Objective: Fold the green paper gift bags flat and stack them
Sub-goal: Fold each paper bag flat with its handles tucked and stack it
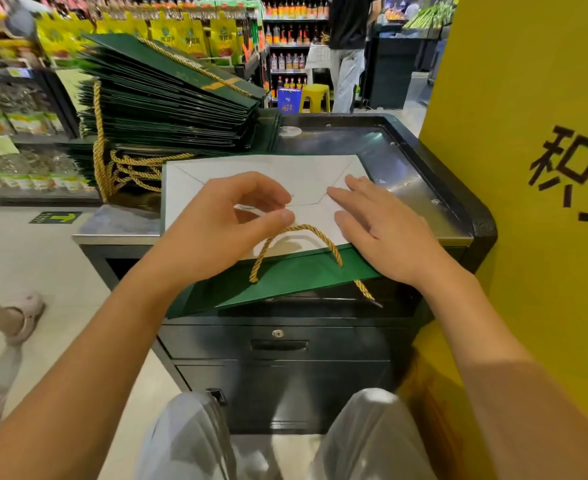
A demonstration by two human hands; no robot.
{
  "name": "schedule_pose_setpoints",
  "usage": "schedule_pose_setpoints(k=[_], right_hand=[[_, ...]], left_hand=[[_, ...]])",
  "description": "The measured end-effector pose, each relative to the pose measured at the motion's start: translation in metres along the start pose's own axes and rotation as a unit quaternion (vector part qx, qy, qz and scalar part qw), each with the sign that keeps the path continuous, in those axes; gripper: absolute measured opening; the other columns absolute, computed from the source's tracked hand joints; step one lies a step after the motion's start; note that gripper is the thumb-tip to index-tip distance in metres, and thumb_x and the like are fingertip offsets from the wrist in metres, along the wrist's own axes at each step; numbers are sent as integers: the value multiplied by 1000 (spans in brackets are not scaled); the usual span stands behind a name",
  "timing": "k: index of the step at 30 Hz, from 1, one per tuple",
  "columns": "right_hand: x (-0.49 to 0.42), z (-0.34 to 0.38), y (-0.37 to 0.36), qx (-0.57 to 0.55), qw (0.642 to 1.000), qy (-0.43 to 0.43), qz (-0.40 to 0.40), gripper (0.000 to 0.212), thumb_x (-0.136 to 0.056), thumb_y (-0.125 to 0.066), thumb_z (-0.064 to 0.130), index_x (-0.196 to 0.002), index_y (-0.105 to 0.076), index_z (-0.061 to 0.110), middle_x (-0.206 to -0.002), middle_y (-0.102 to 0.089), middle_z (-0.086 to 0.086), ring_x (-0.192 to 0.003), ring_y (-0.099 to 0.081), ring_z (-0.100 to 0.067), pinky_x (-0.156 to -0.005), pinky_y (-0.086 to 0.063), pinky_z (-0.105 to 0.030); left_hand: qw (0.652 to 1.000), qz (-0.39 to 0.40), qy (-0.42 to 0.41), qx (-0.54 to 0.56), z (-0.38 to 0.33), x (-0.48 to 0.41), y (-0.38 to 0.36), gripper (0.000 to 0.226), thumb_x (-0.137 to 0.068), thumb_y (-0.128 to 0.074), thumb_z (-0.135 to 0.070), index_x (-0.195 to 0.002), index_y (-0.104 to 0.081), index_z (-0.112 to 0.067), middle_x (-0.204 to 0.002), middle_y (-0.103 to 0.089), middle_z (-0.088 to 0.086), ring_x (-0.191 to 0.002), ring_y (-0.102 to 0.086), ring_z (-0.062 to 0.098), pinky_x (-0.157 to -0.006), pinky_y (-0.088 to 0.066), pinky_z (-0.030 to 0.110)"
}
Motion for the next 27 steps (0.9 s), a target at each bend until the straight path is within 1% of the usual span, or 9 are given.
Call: schedule_pose_setpoints(k=[2, 5, 10, 12, 15, 17, 21, 23, 27], right_hand=[[0, 0, 0, -5, 1000, -2, 6, 49, -108, -32, 44, -157, -33, 35, -167, -22, 4, -154, -12, -12, -122, -14, -33], [0, 1, 0, -5, 1000, -2, 5, 49, -108, -32, 44, -157, -33, 36, -167, -22, 4, -155, -13, -13, -121, -14, -33], [1, 0, 0, -12, 1000, -8, 0, 49, -108, -33, 45, -156, -34, 37, -167, -21, 5, -155, -12, -12, -120, -14, -32], [1, 0, 0, -11, 1000, -8, 0, 49, -107, -33, 45, -156, -34, 38, -167, -21, 5, -155, -12, -12, -120, -15, -33], [1, -1, 1, -10, 1000, -8, 2, 49, -108, -33, 45, -156, -33, 37, -168, -21, 4, -155, -12, -13, -119, -14, -32], [1, -1, 1, -10, 1000, -7, 2, 49, -108, -33, 45, -156, -33, 37, -167, -21, 4, -155, -12, -13, -120, -14, -32], [1, -2, 0, -6, 1000, -8, 0, 49, -107, -33, 45, -156, -33, 38, -167, -21, 5, -155, -12, -13, -121, -15, -35], [0, -2, -1, -7, 1000, -6, 0, 50, -107, -32, 46, -156, -33, 38, -167, -22, 5, -155, -12, -13, -122, -15, -36], [0, -4, -1, -18, 1000, -13, 1, 49, -107, -32, 46, -155, -33, 40, -167, -23, 6, -155, -13, -12, -122, -16, -37]], left_hand=[[999, 0, -3, -32, 4, 10, 13, 13, -90, -70, -34, -102, -71, -31, -100, -71, -16, -99, -66, 3, -90, -54, 18], [992, 26, -19, -118, 12, 29, 26, 19, -88, -68, -51, -97, -75, -35, -106, -67, -19, -107, -60, 4, -92, -51, 26], [973, 87, -33, -209, 18, 51, 17, 35, -71, -60, -67, -93, -73, -44, -119, -56, -28, -122, -44, -3, -94, -38, 13], [974, 78, -44, -210, 18, 51, 12, 34, -73, -57, -67, -92, -72, -44, -121, -56, -26, -123, -43, 1, -98, -36, 16], [975, 62, -53, -206, 16, 46, 7, 25, -79, -62, -60, -90, -74, -41, -120, -58, -23, -123, -44, 5, -103, -38, 32], [983, 55, -41, -170, 19, 43, 8, 14, -86, -66, -51, -91, -72, -39, -118, -61, -23, -121, -48, 5, -103, -43, 36], [1000, 5, 13, 2, 25, 39, 20, 10, -94, -69, -35, -101, -70, -27, -110, -72, -13, -112, -66, 12, -100, -53, 38], [995, -43, 27, 82, 26, 39, 28, 10, -95, -64, -18, -103, -70, -17, -104, -76, -3, -103, -70, 11, -92, -56, 28], [981, -101, 53, 159, 27, 41, 35, 9, -95, -63, -13, -101, -70, -14, -96, -77, -3, -91, -70, 5, -80, -52, 14]])
Point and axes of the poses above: each hand's wrist, its own x-axis away from the middle knuckle, its own y-axis out of the back of the hand, z = x × y, the point moved 7 cm from there along -x, towards the middle knuckle
